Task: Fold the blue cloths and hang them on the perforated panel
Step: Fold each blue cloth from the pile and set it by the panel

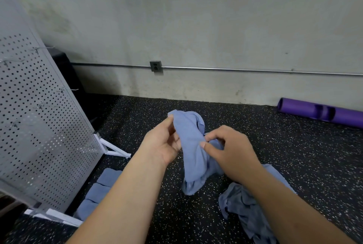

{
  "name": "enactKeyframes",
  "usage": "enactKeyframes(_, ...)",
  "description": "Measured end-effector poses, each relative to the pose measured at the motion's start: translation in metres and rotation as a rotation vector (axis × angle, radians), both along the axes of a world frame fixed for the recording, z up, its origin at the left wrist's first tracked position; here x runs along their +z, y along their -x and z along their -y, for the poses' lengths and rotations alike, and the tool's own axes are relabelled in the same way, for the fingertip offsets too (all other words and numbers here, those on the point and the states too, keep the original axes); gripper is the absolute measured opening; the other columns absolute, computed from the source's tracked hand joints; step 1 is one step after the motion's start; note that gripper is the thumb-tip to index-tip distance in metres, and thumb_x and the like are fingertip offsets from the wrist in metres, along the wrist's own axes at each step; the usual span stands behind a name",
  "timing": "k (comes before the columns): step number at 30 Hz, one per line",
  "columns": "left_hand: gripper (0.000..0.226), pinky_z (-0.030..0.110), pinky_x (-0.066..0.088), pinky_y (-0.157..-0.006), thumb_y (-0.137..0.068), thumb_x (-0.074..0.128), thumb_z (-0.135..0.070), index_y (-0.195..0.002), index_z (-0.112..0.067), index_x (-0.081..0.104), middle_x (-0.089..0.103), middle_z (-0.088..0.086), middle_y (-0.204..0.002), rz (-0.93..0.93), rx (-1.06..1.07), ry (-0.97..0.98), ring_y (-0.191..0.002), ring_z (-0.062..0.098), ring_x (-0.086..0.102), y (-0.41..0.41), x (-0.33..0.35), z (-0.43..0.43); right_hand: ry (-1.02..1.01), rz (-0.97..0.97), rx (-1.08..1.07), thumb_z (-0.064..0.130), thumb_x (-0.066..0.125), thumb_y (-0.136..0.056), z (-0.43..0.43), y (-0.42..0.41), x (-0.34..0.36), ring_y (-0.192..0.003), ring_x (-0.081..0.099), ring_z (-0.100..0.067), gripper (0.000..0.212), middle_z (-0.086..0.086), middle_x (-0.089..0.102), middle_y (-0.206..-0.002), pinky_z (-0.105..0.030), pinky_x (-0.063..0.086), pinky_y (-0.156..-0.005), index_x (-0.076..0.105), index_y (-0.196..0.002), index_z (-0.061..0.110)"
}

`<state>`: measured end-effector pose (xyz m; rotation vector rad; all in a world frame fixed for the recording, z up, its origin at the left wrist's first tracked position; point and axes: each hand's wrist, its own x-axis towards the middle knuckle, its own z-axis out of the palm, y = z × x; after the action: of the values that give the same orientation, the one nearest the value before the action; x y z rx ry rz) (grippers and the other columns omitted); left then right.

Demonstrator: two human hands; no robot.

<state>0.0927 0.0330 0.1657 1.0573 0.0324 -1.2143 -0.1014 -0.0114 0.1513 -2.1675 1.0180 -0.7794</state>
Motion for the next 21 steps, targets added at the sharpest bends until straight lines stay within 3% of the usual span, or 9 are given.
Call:
enactKeyframes(3, 0.010, 0.028, 0.056, -0.050, -0.106, 0.066, -0.018, -0.104, -0.010, 0.072, 0.073, 0.004, -0.075, 0.252, 0.119, -0.064, -0.062, 0.015, 0.063, -0.004, -0.002, -0.004, 0.083, 0.000, -0.101, 0.034, 0.083, -0.089, 0.009, 0.008, 0.005, -0.094, 0.061, 0.010, 0.016, 0.025, 0.066, -0.095, -0.017, 0.050, -0.081, 0.070, -0.084, 0.041)
enactKeyframes(5, 0.004, 0.030, 0.053, -0.056, -0.102, 0.071, -0.016, -0.103, -0.014, 0.067, 0.072, 0.007, -0.083, 0.458, 0.179, -0.137, -0.064, 0.016, 0.063, -0.003, -0.005, -0.006, 0.125, 0.025, -0.135, 0.032, 0.083, -0.089, 0.015, 0.013, 0.010, -0.094, 0.061, 0.009, 0.017, 0.024, 0.066, -0.095, -0.014, 0.048, -0.081, 0.069, -0.085, 0.041)
enactKeyframes(7, 0.019, 0.029, 0.053, -0.068, -0.097, 0.076, -0.014, -0.111, -0.018, 0.065, 0.071, 0.005, -0.092, 0.673, 0.188, -0.192, -0.072, 0.014, 0.064, 0.001, -0.008, -0.006, 0.155, 0.043, -0.128, 0.028, 0.083, -0.088, 0.020, 0.019, 0.013, -0.095, 0.062, 0.008, 0.018, 0.024, 0.067, -0.095, -0.007, 0.043, -0.079, 0.069, -0.086, 0.038)
enactKeyframes(9, 0.026, 0.025, 0.051, -0.074, -0.096, 0.077, -0.014, -0.116, -0.024, 0.064, 0.070, 0.001, -0.096, 0.884, 0.111, -0.128, -0.080, 0.012, 0.065, 0.008, -0.006, -0.010, 0.184, 0.031, -0.089, 0.026, 0.085, -0.088, 0.024, 0.024, 0.015, -0.094, 0.064, 0.005, 0.020, 0.023, 0.068, -0.096, -0.008, 0.045, -0.080, 0.069, -0.087, 0.037)
enactKeyframes(11, 0.025, 0.023, 0.053, -0.082, -0.096, 0.077, -0.013, -0.115, -0.027, 0.070, 0.073, -0.004, -0.102, 1.105, -0.056, 0.024, -0.090, 0.009, 0.067, 0.017, -0.005, -0.012, 0.194, 0.018, -0.035, 0.025, 0.086, -0.087, 0.025, 0.026, 0.016, -0.094, 0.066, 0.003, 0.021, 0.022, 0.070, -0.097, -0.015, 0.052, -0.082, 0.069, -0.087, 0.038)
enactKeyframes(13, 0.024, 0.020, 0.052, -0.094, -0.096, 0.078, -0.013, -0.116, -0.026, 0.075, 0.075, -0.011, -0.108, 1.274, -0.251, 0.166, -0.102, 0.005, 0.067, 0.025, -0.004, -0.012, 0.182, 0.029, 0.018, 0.023, 0.088, -0.086, 0.024, 0.026, 0.017, -0.093, 0.068, 0.000, 0.023, 0.021, 0.071, -0.095, -0.014, 0.051, -0.081, 0.070, -0.086, 0.038)
enactKeyframes(16, 0.021, 0.032, 0.053, -0.105, -0.097, 0.077, -0.015, -0.117, -0.022, 0.073, 0.076, -0.012, -0.111, 1.352, -0.451, 0.277, -0.110, 0.007, 0.069, 0.036, -0.010, -0.010, 0.129, 0.077, 0.064, 0.016, 0.087, -0.085, 0.020, 0.027, 0.019, -0.086, 0.070, -0.005, 0.026, 0.017, 0.074, -0.091, -0.012, 0.050, -0.073, 0.071, -0.084, 0.037)
enactKeyframes(19, 0.014, 0.046, 0.053, -0.107, -0.099, 0.076, -0.018, -0.110, -0.021, 0.069, 0.076, -0.008, -0.113, 1.289, -0.476, 0.310, -0.111, 0.011, 0.071, 0.036, -0.013, -0.009, 0.035, 0.156, 0.082, 0.009, 0.085, -0.085, 0.021, 0.031, 0.021, -0.080, 0.071, -0.007, 0.026, 0.013, 0.078, -0.092, -0.018, 0.055, -0.071, 0.071, -0.085, 0.031)
enactKeyframes(21, 0.012, 0.046, 0.052, -0.109, -0.099, 0.074, -0.021, -0.108, -0.019, 0.067, 0.076, -0.010, -0.119, 1.264, -0.497, 0.347, -0.116, 0.010, 0.070, 0.035, -0.011, -0.010, -0.002, 0.183, 0.098, 0.010, 0.083, -0.087, 0.023, 0.033, 0.023, -0.083, 0.072, -0.006, 0.024, 0.012, 0.078, -0.093, -0.019, 0.056, -0.073, 0.070, -0.087, 0.029)
